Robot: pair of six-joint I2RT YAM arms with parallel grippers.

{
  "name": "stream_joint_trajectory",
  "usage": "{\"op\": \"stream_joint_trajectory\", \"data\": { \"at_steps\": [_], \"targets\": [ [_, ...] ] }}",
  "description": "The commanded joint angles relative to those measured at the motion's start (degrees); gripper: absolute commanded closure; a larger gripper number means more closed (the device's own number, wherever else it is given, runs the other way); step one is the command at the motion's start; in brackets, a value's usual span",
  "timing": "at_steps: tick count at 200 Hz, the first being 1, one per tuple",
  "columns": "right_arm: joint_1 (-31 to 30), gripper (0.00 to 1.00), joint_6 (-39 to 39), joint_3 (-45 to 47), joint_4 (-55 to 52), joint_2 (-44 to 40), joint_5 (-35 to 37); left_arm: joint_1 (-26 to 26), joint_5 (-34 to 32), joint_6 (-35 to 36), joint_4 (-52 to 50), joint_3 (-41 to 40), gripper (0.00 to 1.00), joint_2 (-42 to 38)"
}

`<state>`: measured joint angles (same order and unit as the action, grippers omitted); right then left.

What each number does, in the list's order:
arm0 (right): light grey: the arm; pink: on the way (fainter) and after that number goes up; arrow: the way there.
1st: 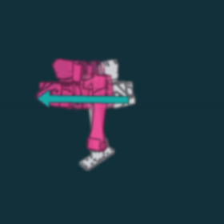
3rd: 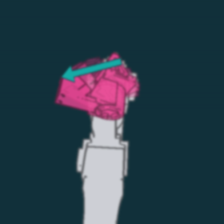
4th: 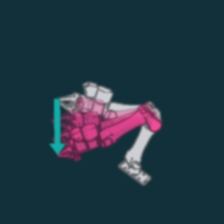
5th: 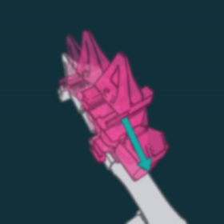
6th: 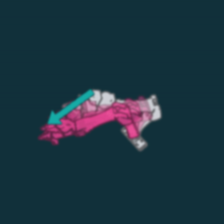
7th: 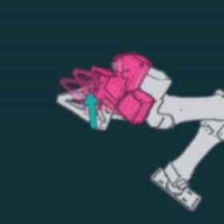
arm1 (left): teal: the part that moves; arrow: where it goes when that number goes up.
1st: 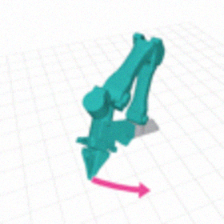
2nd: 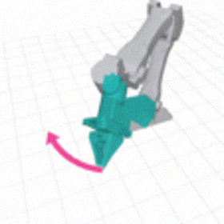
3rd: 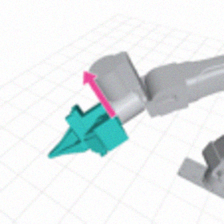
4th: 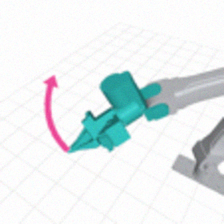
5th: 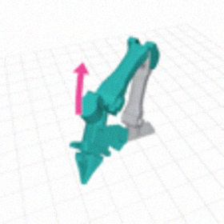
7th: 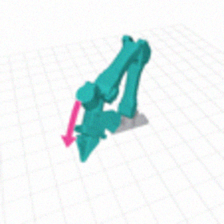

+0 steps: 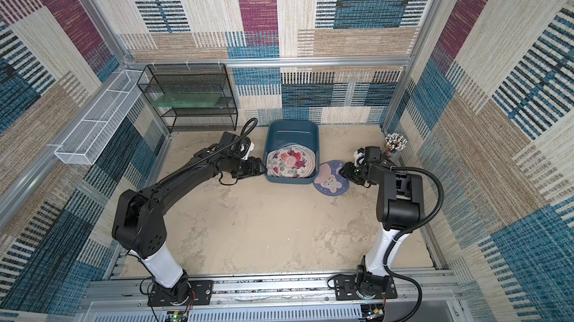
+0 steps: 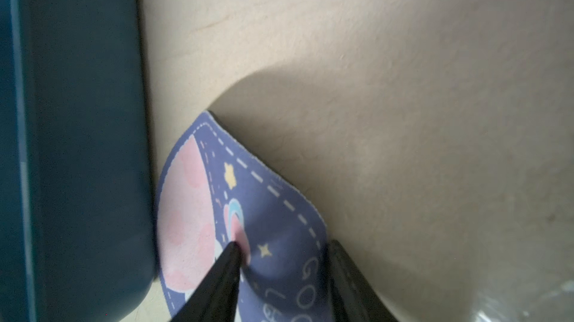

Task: Put the coasters into the storage box
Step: Pick up the coaster from the center of the board.

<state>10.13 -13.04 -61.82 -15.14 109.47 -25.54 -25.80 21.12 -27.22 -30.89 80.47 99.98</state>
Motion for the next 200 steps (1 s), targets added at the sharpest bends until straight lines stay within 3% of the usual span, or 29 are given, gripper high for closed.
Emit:
{"op": "stream_joint_trajectory", "data": {
  "at_steps": [1, 58, 131, 200],
  "targets": [
    [-0.55, 0.62, -0.85, 1.39, -21.48, 2.79, 8.04, -0.04, 0.76, -0.78, 0.59, -0.25, 0.28, -0.04],
    [-0.46, 0.92, -1.75, 3.65, -20.28, -2.75, 7.11, 0.05, 0.07, -1.43, 1.56, -3.33, 0.28, -1.75],
    [-1.06, 0.96, -4.21, -2.84, -27.58, -16.81, 7.24, 0.48, -0.82, -1.69, 4.01, -10.41, 0.28, -3.22],
    [-4.38, 0.96, -7.23, -13.24, -33.19, -21.65, 5.50, 1.71, -0.82, -1.69, 6.17, -14.92, 0.28, -4.00]
  ]
}}
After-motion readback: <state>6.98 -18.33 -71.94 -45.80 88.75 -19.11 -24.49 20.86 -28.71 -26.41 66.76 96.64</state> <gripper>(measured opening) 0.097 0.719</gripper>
